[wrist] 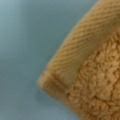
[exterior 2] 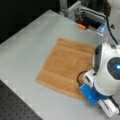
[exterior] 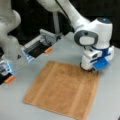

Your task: Folding a towel twice

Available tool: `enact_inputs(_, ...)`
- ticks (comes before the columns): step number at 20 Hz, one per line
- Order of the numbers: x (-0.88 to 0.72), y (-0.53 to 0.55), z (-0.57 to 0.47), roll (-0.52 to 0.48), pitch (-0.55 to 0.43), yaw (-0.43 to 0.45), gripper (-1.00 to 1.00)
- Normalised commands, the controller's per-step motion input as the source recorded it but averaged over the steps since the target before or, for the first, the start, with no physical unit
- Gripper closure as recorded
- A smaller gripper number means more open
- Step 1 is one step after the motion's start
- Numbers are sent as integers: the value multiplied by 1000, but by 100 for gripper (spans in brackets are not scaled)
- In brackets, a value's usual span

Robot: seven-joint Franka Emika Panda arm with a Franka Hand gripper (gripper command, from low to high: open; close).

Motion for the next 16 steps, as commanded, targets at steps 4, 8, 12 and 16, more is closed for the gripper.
enact_inputs(4, -102, -192, -184, 123, -216, 189, 100)
enact_inputs(8, -130, -202, -166, 88, -195, 107, 100)
enact_inputs(12, -144, -183, -143, 56, -174, 61, 100)
enact_inputs(16, -123, -99, -156, 60, -185, 52, 100)
